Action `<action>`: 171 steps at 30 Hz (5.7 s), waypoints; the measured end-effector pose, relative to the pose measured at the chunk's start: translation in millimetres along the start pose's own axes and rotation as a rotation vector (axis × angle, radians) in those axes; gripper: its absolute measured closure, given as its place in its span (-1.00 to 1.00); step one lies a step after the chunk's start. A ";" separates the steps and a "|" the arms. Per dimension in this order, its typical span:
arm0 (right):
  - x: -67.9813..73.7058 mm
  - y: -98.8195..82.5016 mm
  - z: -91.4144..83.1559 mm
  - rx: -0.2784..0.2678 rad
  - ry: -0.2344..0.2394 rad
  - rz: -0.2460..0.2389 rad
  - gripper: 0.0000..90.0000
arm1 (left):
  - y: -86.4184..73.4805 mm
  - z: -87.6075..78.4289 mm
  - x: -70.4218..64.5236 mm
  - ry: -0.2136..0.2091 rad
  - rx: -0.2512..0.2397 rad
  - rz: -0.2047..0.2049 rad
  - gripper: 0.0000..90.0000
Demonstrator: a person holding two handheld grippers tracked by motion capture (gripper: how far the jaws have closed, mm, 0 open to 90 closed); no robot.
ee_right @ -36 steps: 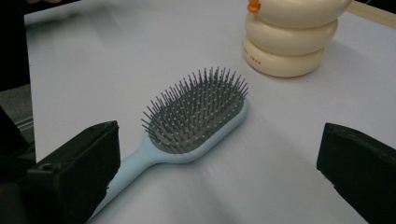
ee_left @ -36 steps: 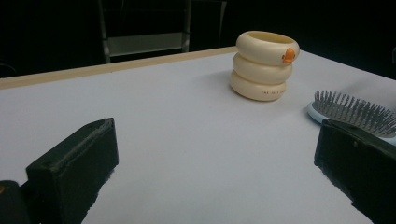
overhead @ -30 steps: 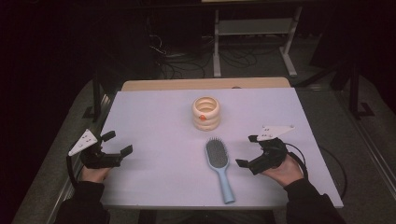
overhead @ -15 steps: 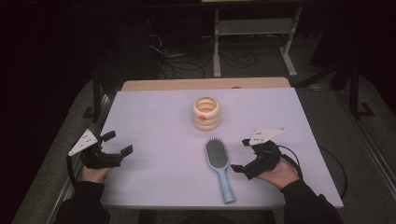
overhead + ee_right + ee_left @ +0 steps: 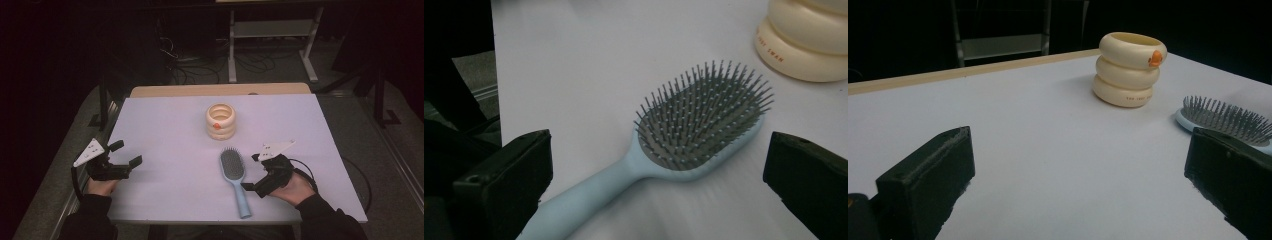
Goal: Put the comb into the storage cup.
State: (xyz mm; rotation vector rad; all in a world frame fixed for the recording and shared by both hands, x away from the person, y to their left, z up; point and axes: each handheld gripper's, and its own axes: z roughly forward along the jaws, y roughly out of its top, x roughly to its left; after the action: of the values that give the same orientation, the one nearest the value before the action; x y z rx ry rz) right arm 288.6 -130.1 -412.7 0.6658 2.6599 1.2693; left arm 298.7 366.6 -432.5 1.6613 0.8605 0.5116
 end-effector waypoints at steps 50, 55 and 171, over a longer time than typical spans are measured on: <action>35.2 9.4 30.2 0.115 0.160 -0.107 -0.67 | -0.1 0.4 0.1 -0.004 0.002 0.000 -1.00; 36.5 9.0 33.0 0.135 0.194 -0.113 -0.59 | -0.2 0.5 -0.1 -0.005 0.003 -0.001 -1.00; 6.8 -27.3 16.8 0.433 0.237 -0.013 0.98 | 0.1 1.8 -0.9 -0.012 0.013 0.012 -1.00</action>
State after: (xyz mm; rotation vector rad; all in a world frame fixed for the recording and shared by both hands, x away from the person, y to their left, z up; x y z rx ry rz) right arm 278.2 -130.3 -443.7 0.5713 3.1687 0.8126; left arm 299.5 364.7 -432.8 1.6812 0.8474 0.5046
